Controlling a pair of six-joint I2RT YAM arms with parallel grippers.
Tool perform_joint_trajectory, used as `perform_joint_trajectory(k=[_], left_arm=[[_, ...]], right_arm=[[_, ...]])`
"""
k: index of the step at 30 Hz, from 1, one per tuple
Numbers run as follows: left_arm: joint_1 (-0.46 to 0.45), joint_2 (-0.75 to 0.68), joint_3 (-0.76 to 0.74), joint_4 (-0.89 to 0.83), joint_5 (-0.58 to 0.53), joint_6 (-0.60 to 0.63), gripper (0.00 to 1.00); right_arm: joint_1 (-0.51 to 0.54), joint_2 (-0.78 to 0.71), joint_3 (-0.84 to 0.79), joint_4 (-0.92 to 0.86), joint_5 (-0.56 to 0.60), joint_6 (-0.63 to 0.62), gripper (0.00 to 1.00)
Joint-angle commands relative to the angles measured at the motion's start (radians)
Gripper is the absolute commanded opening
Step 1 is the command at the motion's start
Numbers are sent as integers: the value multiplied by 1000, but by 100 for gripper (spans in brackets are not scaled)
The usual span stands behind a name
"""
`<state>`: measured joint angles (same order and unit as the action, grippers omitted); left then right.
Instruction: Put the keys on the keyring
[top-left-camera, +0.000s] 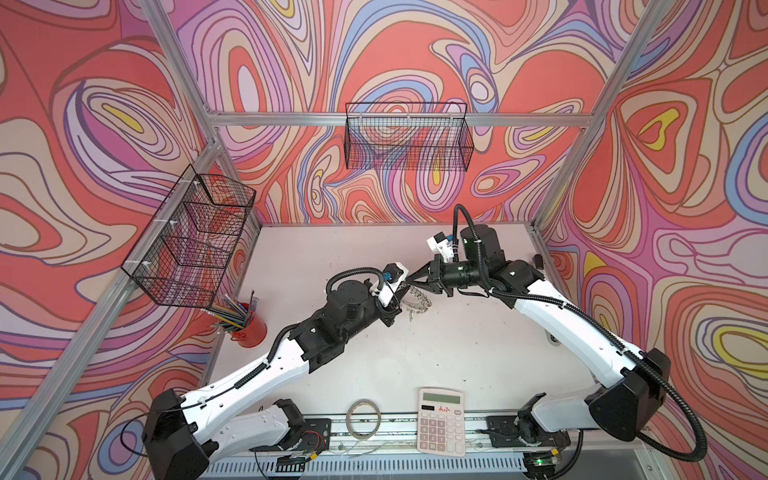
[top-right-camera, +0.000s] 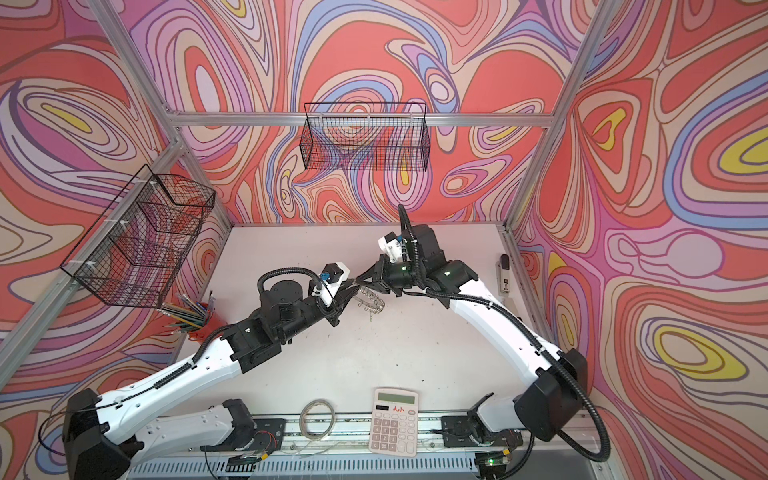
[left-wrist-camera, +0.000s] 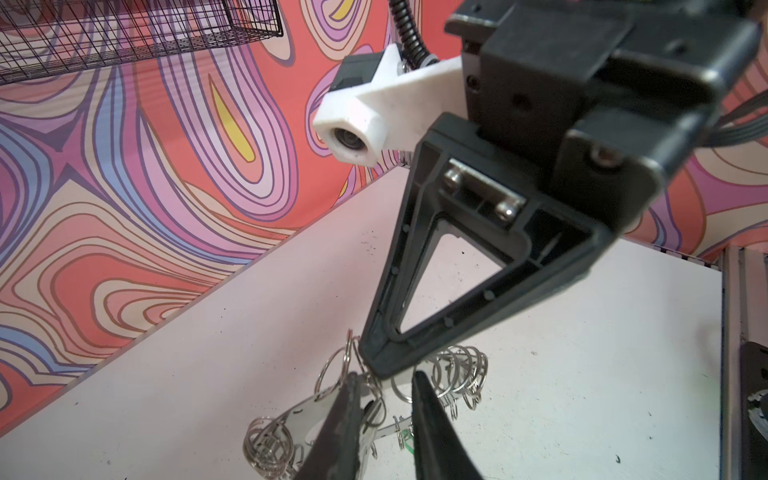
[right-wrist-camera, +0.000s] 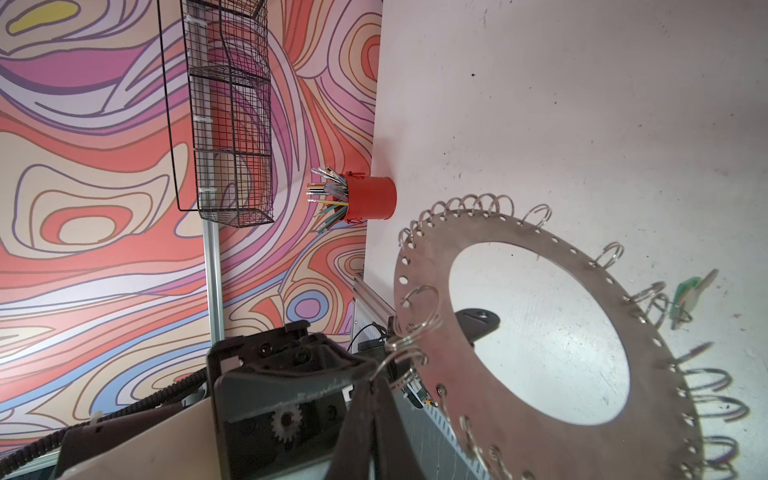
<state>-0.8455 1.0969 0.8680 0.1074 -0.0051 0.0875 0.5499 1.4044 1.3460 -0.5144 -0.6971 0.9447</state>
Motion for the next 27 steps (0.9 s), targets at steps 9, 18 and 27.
perform_joint_trajectory(k=[9, 18, 27], left_arm=[[-6, 31, 18, 50, -35, 38, 24], [-7, 40, 37, 53, -68, 29, 12], [-6, 31, 24, 89, -60, 11, 0]], right_arm=[[-5, -36, -9, 44, -24, 22, 0], [-5, -40, -27, 69, -36, 34, 0], [-5, -42, -40, 69, -46, 30, 0]])
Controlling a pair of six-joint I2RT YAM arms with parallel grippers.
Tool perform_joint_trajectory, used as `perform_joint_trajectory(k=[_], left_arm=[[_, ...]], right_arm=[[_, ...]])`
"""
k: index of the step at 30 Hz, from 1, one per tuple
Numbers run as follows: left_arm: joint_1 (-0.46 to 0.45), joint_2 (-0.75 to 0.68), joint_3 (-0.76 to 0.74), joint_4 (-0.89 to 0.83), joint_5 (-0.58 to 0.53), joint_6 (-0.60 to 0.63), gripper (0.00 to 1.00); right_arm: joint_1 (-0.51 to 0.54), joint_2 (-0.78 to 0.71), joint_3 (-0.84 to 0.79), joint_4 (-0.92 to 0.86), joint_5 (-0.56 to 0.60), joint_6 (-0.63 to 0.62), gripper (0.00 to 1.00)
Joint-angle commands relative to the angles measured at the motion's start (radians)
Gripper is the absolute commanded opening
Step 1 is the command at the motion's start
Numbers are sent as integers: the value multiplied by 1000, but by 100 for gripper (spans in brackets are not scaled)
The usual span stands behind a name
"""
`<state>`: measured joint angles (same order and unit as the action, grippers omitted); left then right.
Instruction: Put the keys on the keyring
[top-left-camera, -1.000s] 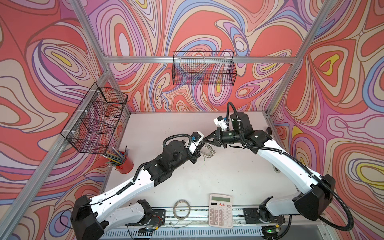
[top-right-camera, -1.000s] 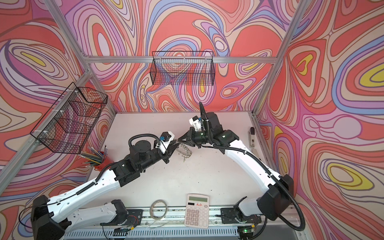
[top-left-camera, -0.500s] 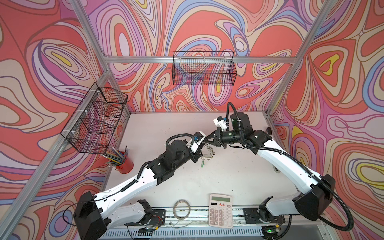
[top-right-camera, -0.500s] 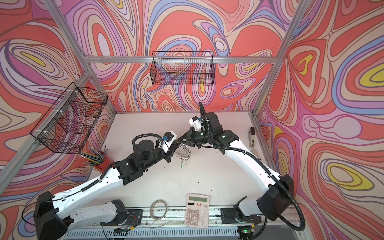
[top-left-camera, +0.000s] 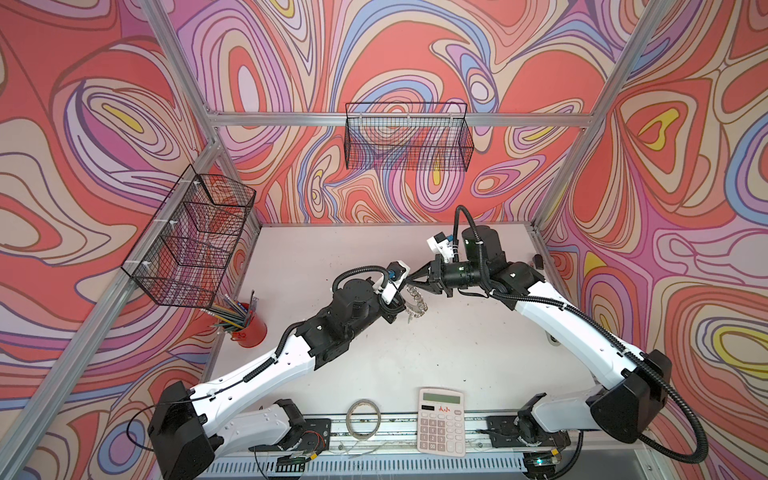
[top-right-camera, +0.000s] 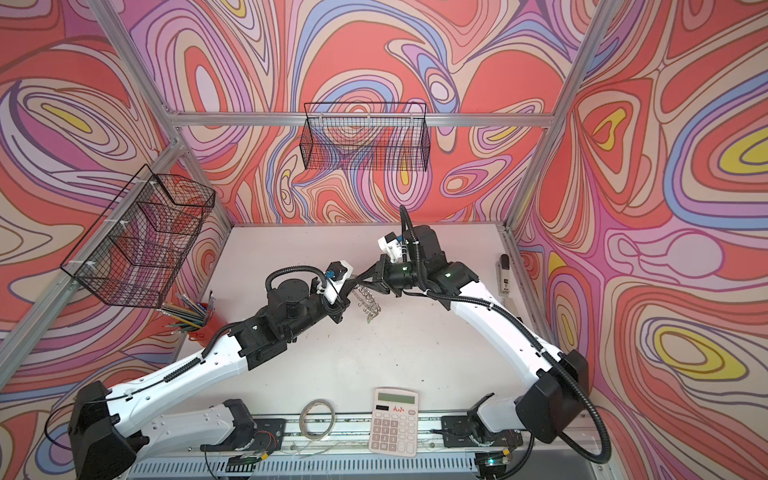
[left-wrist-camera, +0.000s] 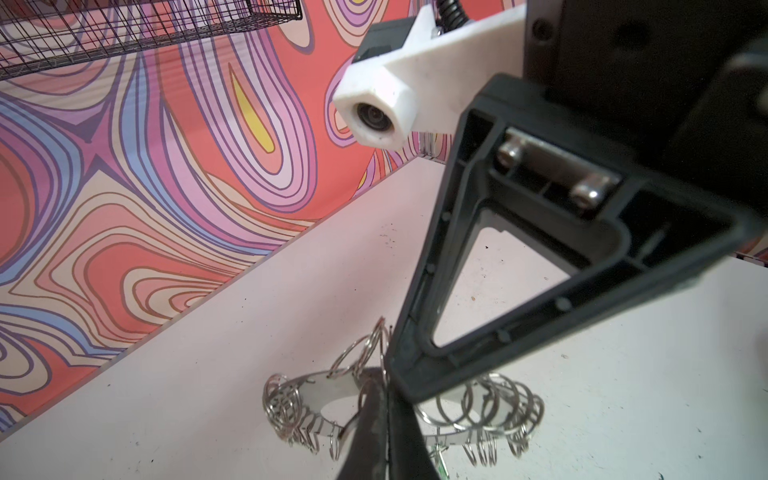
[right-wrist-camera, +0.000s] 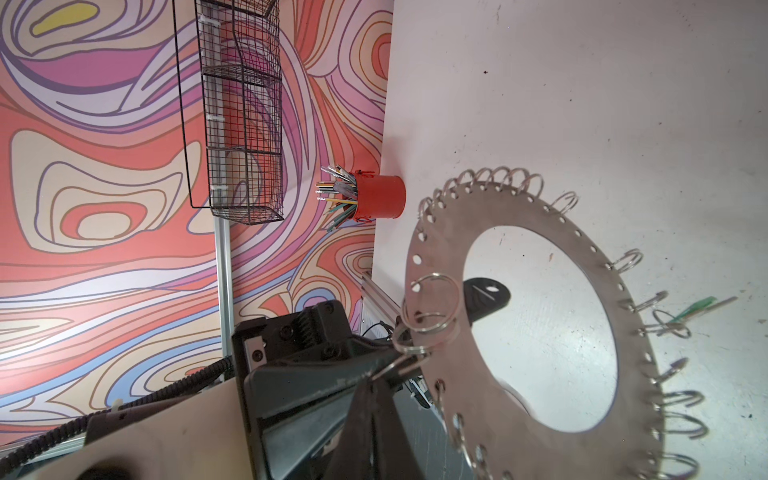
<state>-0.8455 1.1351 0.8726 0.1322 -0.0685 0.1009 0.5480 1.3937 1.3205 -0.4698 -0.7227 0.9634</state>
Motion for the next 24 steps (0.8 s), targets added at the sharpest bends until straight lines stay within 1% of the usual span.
perform_joint_trajectory(k=[1, 5, 9, 13, 14, 15, 18, 21, 24], left_arm=[[-5, -8, 19, 63, 14, -5, 0], [-6, -16, 20, 54, 80, -19, 0], [-6, -23, 28, 24, 113, -39, 0], [-5, -26, 31, 0, 129, -61, 0], [-5, -22, 39, -15, 130, -69, 0], [-5, -17, 46, -29, 133, -75, 0], [-6, -5, 65, -52, 149, -113, 0], [-6, 9, 97, -91, 139, -169, 0], [-4, 22, 125, -130, 152, -223, 0]], right_arm=[[-3, -31, -15, 25, -22, 8, 0], [-2, -27, -9, 25, -24, -3, 0], [-2, -10, 37, -22, -18, -57, 0], [-5, 1, 118, -92, 6, -130, 30], [-6, 5, 145, -123, 19, -160, 36], [-9, 8, 174, -157, 34, -189, 38], [-14, 10, 243, -240, 74, -265, 39], [-14, 0, 286, -317, 135, -333, 39], [-14, -46, 278, -323, 195, -370, 40]])
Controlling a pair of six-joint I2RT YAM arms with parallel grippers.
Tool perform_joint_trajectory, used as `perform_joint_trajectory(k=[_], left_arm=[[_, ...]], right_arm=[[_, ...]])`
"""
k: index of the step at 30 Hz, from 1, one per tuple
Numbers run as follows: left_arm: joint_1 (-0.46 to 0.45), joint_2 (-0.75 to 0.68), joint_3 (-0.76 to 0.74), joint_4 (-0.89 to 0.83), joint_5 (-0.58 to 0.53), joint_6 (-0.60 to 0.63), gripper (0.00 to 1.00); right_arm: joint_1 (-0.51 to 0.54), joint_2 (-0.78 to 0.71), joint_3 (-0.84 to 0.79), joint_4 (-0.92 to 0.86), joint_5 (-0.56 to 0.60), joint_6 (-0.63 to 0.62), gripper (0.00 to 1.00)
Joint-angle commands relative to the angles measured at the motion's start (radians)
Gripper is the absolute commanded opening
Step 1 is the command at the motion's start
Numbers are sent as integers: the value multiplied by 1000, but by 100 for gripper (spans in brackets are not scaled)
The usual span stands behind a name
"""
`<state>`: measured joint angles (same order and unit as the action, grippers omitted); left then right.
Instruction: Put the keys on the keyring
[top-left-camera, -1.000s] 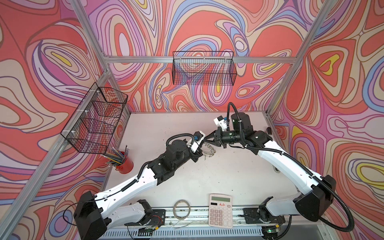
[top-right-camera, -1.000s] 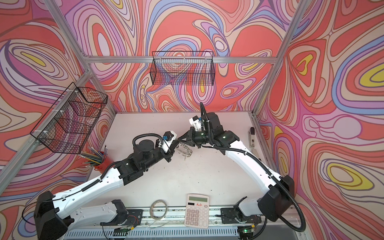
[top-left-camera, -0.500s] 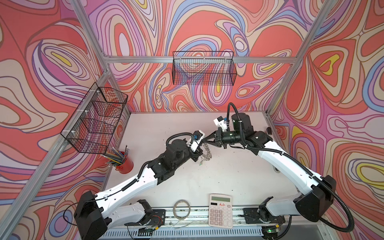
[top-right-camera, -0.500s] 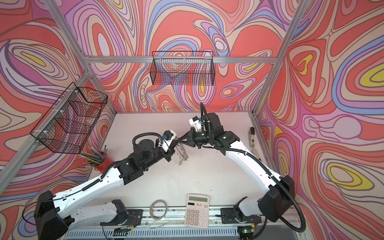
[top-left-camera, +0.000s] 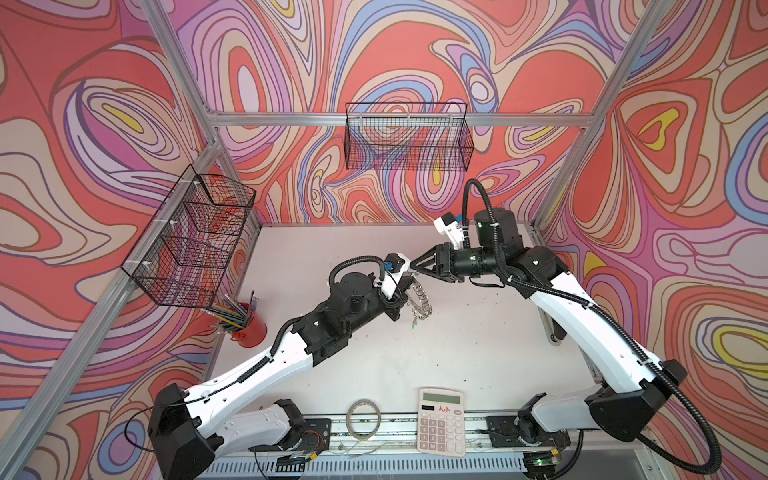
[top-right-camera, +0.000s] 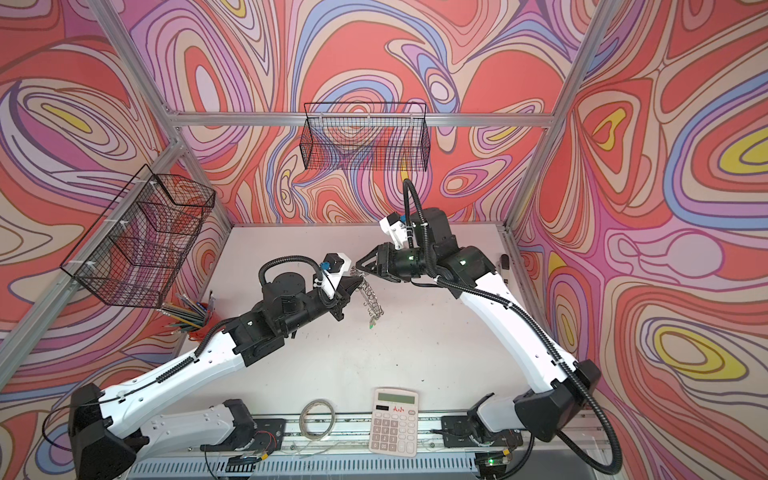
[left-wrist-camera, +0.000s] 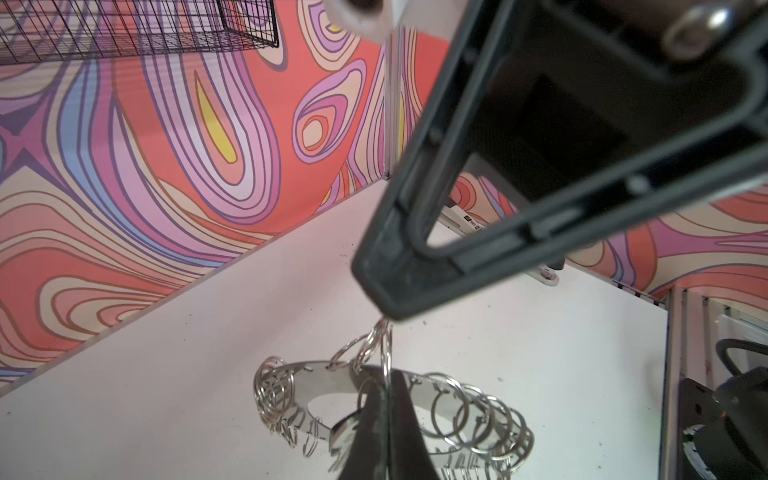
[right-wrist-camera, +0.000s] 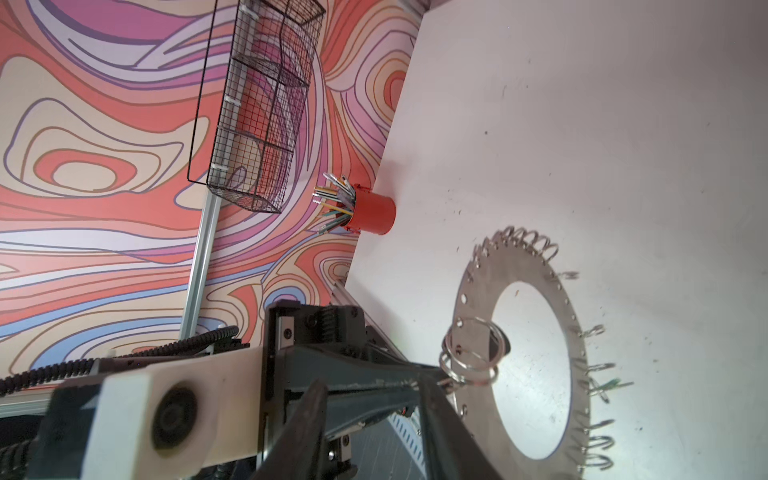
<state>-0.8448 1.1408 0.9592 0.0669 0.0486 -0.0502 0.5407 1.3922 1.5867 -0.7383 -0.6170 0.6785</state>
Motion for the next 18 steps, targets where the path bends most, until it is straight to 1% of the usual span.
perform_joint_trajectory(k=[1, 4, 6, 12, 14, 16, 18], left_arm=[[-4, 21, 45, -78, 39, -88, 0], [-5, 29, 58, -105, 35, -138, 0], [-4, 35, 79, -134, -3, -196, 0], [-4, 73, 190, -264, -102, -373, 0], [-5, 96, 253, -322, -104, -415, 0], [-5, 121, 317, -403, -98, -447, 0], [-5, 143, 365, -440, -76, -466, 0]], right_arm=[[-8, -61, 5, -49, 109, -94, 40], [-7, -96, -15, -51, 164, -133, 41], [-8, -109, -32, -71, 207, -173, 43], [-3, -173, -208, 26, 269, -282, 59], [20, -171, -231, 36, 300, -341, 64], [59, -175, -247, 51, 347, -401, 66], [77, -188, -273, 92, 367, -447, 68]])
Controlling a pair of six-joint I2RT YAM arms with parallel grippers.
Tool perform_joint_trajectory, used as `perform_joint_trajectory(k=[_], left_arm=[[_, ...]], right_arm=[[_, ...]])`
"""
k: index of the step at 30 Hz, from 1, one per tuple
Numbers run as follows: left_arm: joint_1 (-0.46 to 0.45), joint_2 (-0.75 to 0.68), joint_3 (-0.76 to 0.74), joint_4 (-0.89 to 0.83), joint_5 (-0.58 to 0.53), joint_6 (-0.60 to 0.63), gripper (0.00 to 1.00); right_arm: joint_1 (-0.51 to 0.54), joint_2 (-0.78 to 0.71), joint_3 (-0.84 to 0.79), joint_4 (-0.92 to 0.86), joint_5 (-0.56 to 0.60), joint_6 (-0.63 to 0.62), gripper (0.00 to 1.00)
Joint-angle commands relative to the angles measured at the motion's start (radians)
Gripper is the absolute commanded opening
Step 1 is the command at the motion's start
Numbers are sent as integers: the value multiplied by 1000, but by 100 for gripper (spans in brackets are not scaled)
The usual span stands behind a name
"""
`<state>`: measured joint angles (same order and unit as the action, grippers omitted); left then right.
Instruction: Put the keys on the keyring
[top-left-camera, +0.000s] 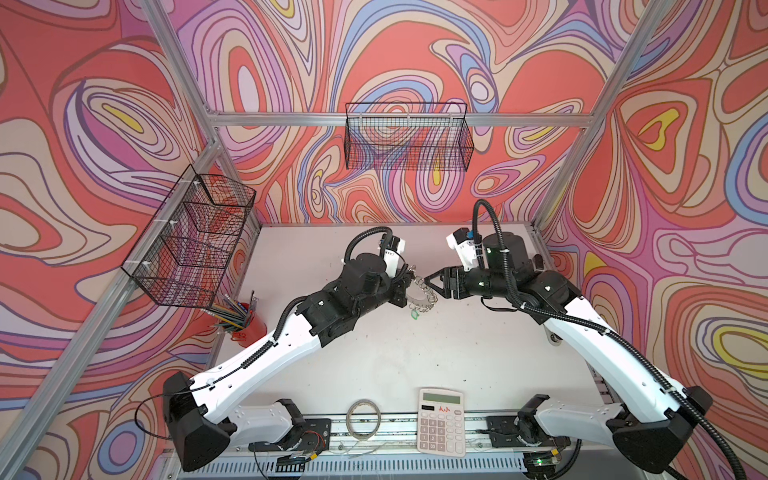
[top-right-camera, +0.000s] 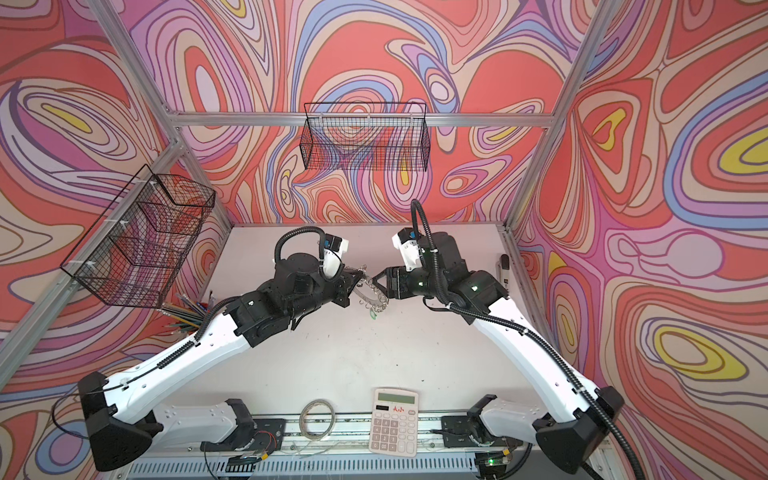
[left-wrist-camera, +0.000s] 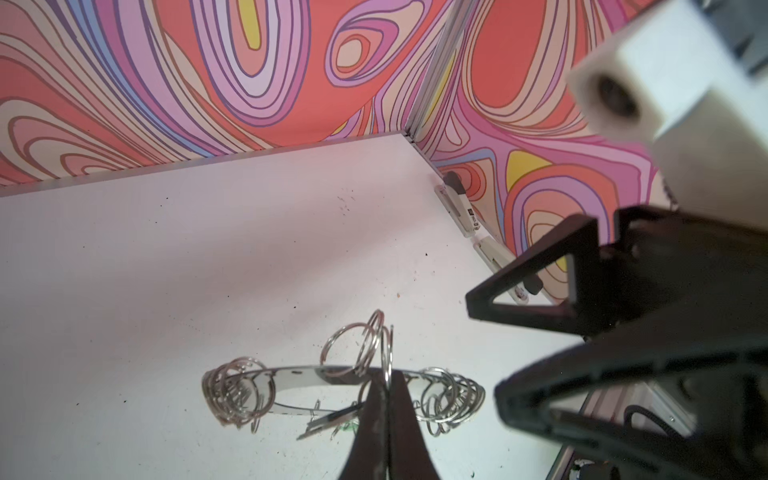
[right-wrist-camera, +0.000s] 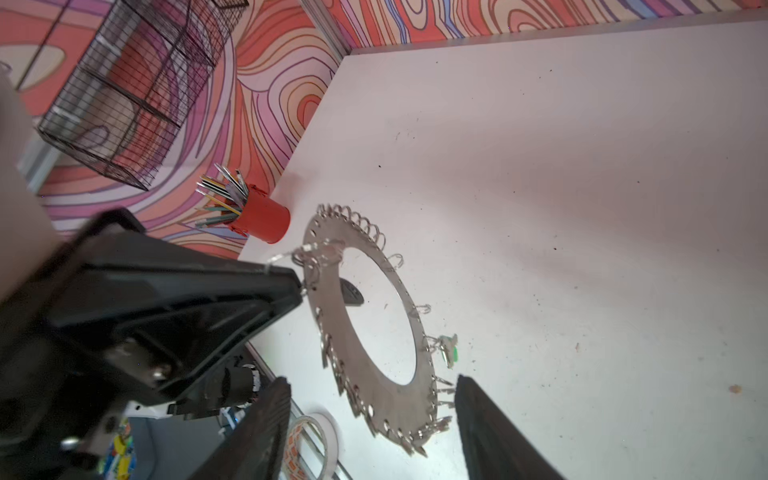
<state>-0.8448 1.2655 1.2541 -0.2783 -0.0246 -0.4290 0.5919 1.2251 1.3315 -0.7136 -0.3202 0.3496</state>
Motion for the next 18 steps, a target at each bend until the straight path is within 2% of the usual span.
perform_joint_trajectory(k=[1, 12, 18], left_arm=[[-4, 25, 84, -102, 14, -98, 0], [-5, 57, 171, -172, 68, -153, 0], [-6, 58, 177, -177, 74, -161, 0]], right_arm=[[26, -30, -33, 94, 69, -138, 69], [37, -23, -95, 264, 46, -292, 71], [43, 14, -81, 256, -25, -340, 70]])
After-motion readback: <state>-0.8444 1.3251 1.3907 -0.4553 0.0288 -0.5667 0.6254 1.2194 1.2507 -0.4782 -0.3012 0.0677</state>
